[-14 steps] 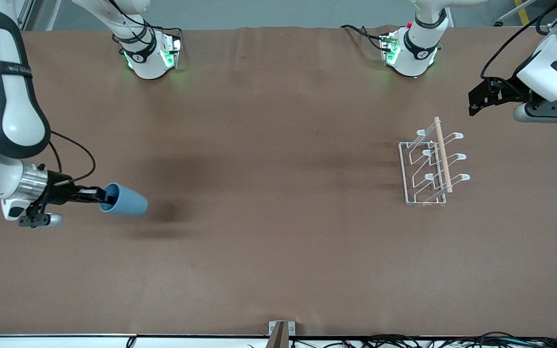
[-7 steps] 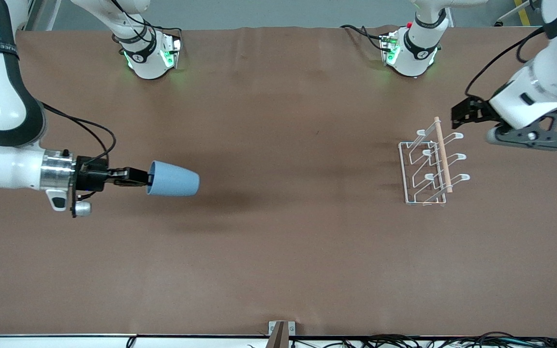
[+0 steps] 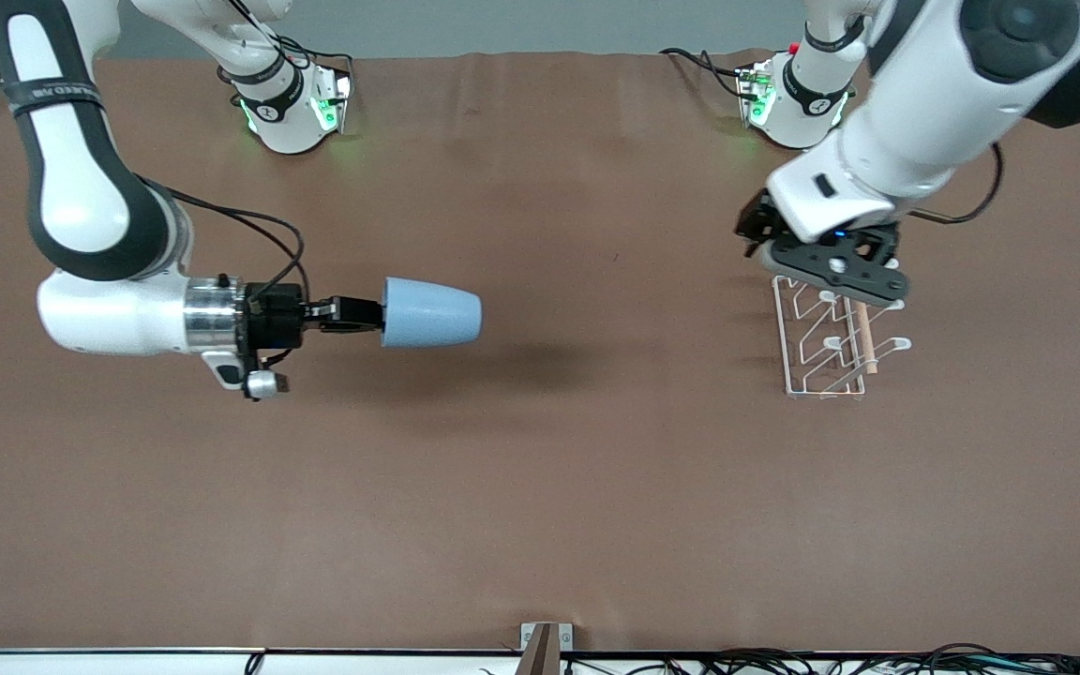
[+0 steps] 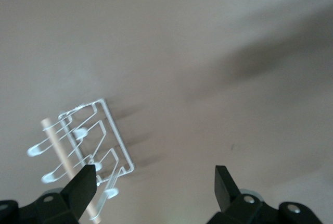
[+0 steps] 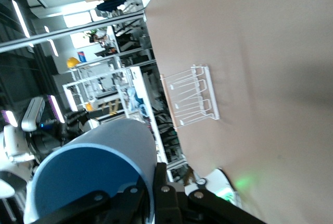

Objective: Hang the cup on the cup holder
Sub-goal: 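Carry the cup to center while the left gripper reaches it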

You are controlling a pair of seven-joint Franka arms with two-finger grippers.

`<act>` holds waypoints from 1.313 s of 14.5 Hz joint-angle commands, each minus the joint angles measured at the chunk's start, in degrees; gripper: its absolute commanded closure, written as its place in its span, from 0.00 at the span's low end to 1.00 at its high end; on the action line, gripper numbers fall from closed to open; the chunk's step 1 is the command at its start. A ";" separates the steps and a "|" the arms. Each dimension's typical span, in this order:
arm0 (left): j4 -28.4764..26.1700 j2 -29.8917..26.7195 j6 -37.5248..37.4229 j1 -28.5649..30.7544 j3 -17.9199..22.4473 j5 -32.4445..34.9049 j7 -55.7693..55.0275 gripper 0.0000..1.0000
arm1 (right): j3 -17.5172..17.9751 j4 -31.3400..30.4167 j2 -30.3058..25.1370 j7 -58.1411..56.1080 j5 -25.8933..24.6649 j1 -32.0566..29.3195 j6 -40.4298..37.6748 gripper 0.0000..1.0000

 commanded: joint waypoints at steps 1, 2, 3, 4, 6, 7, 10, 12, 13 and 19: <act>5.45 2.41 -0.34 -3.80 0.21 -0.31 -1.12 0.00 | -0.08 -2.23 -1.33 -0.65 4.88 2.68 1.69 0.99; 6.33 3.20 0.71 -5.38 0.21 -0.31 -0.25 0.00 | -0.08 -2.24 -1.24 -0.65 6.19 3.39 1.86 0.99; 6.51 3.73 3.15 -7.05 0.21 -0.31 0.02 0.00 | -0.17 -2.24 -1.15 -0.65 7.16 4.44 2.04 0.99; 6.51 4.34 6.05 -9.07 0.30 -0.22 -0.24 0.00 | -0.08 -2.24 -1.15 -0.65 7.35 5.49 2.65 1.00; 6.69 6.10 11.59 -11.71 0.30 -0.04 -0.24 0.01 | -0.08 -2.23 -1.15 -0.56 7.52 6.46 3.79 1.00; 7.04 6.54 13.70 -13.20 0.39 0.13 -0.24 0.01 | -0.08 -2.24 -1.15 -0.56 7.79 7.34 4.23 1.00; 7.04 6.72 17.93 -15.93 0.30 0.22 2.82 0.02 | -0.08 -2.24 -1.15 -0.56 9.02 8.84 6.43 1.00; 6.95 6.81 18.56 -17.00 0.13 0.13 6.42 0.02 | -0.08 -2.24 -1.15 -0.56 9.20 9.19 6.52 1.00; 6.87 6.55 18.21 -17.08 -0.66 0.13 8.18 0.02 | -0.17 -2.32 -1.15 -0.65 9.11 9.20 6.52 1.00; 6.95 7.07 18.03 -16.29 -1.11 -0.31 32.08 0.02 | -0.08 -2.32 -1.06 -0.56 9.11 9.46 5.03 0.98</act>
